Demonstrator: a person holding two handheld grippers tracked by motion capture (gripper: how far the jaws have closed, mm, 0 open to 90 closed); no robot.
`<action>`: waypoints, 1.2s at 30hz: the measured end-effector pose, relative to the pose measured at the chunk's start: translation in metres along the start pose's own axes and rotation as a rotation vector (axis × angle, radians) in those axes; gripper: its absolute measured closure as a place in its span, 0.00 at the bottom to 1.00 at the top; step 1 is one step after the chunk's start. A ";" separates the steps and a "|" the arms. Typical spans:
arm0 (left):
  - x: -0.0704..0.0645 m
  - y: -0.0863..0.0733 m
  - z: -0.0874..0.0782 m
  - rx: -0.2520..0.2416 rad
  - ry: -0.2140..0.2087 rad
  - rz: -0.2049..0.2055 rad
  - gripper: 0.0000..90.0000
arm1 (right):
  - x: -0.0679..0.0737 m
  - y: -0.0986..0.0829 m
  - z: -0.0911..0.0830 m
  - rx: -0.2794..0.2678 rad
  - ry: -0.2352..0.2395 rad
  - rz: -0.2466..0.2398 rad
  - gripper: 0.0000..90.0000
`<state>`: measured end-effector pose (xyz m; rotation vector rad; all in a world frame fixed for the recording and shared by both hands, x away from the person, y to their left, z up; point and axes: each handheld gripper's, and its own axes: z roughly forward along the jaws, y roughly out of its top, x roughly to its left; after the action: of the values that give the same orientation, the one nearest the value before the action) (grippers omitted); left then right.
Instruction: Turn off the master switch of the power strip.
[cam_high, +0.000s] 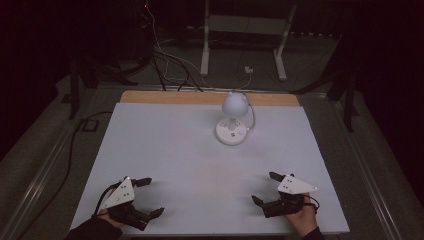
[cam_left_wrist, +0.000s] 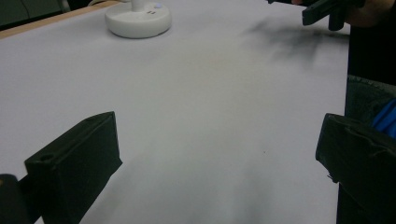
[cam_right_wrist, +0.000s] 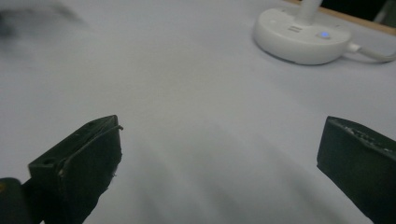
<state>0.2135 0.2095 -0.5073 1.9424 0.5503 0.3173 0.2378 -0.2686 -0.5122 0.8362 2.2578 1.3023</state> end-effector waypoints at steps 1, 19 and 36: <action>0.000 0.000 0.000 0.000 -0.001 0.003 0.00 | 0.000 0.000 -0.001 -0.004 0.000 0.004 0.00; 0.004 0.002 -0.001 -0.039 0.001 -0.010 0.01 | 0.001 -0.001 0.006 0.050 0.036 -0.004 0.00; 0.000 0.002 -0.005 -0.039 0.001 -0.009 0.01 | 0.009 0.009 0.004 0.081 0.077 0.033 0.00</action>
<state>0.2116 0.2129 -0.5034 1.9014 0.5496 0.3215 0.2366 -0.2564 -0.5067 0.8687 2.3808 1.2855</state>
